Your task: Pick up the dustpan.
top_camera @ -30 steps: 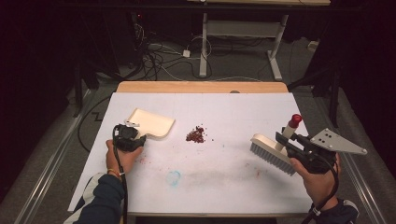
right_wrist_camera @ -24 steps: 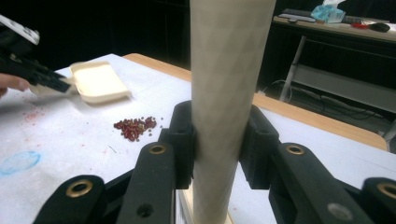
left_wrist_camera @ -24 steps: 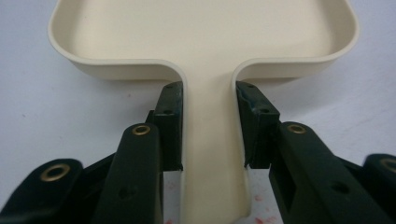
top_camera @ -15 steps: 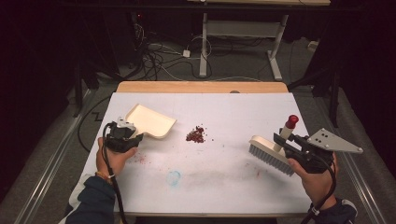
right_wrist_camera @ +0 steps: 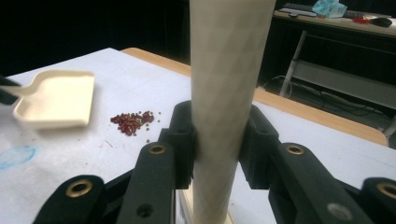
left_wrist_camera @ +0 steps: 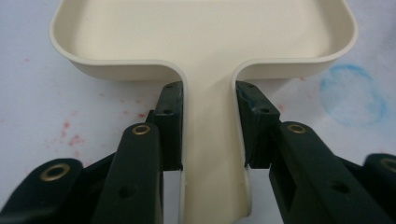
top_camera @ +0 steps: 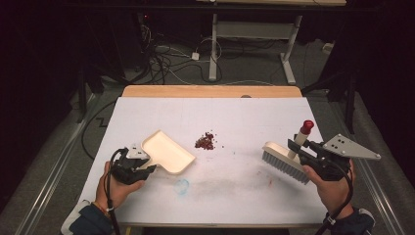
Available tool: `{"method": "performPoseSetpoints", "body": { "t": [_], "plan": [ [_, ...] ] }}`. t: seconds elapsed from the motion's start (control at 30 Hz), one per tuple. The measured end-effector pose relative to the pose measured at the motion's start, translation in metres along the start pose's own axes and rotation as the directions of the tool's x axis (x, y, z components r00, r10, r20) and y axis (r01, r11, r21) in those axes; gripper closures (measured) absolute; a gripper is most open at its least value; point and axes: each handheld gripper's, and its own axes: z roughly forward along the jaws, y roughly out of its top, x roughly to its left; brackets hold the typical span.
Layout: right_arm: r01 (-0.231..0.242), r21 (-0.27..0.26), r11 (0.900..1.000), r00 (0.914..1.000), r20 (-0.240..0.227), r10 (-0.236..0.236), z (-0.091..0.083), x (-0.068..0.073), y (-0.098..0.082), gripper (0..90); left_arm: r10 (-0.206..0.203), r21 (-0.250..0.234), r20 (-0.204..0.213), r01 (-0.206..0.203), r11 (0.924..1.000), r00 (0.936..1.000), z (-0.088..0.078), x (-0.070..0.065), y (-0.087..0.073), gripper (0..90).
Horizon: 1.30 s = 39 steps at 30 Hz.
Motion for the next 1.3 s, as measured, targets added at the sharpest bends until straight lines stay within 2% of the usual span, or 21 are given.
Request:
{"method": "performPoseSetpoints", "body": {
  "t": [0.17, 0.27, 0.47, 0.53, 0.67, 0.93, 1.3],
  "plan": [
    [-0.002, 0.006, 1.000, 1.0000, 0.005, 0.002, 0.003, 0.000, -0.001, 70.4, 0.009, 0.008, 0.041, -0.009, 0.9999, 0.9991, -0.003, -0.008, -0.008, 63.9],
    [-0.001, 0.006, 1.000, 1.0000, 0.002, 0.001, 0.005, 0.000, 0.000, 70.4, 0.017, 0.017, 0.051, -0.018, 0.9997, 0.9986, -0.001, -0.011, -0.009, 63.9],
    [0.001, 0.014, 1.000, 1.0000, -0.008, -0.001, 0.011, 0.002, 0.000, 70.4, 0.013, 0.039, 0.073, -0.016, 0.9991, 0.9973, 0.002, -0.011, -0.011, 63.9],
    [0.005, 0.019, 1.000, 0.9999, -0.014, -0.005, 0.014, 0.002, -0.001, 70.4, 0.001, 0.034, 0.078, -0.004, 0.9994, 0.9970, 0.003, -0.011, -0.012, 63.9],
    [0.012, 0.024, 1.000, 0.9997, -0.023, -0.011, 0.018, 0.002, -0.001, 70.4, 0.000, 0.035, 0.080, -0.003, 0.9994, 0.9968, 0.005, -0.011, -0.012, 63.9],
    [0.004, 0.020, 1.000, 0.9997, -0.023, -0.004, 0.023, 0.002, 0.000, 70.4, 0.023, 0.047, 0.067, -0.026, 0.9985, 0.9975, 0.007, -0.015, -0.012, 63.8],
    [-0.004, 0.015, 1.000, 0.9992, -0.041, 0.005, 0.037, 0.005, 0.002, 70.4, 0.018, 0.045, 0.068, -0.021, 0.9987, 0.9975, 0.009, -0.016, -0.014, 63.8]
  ]
}}
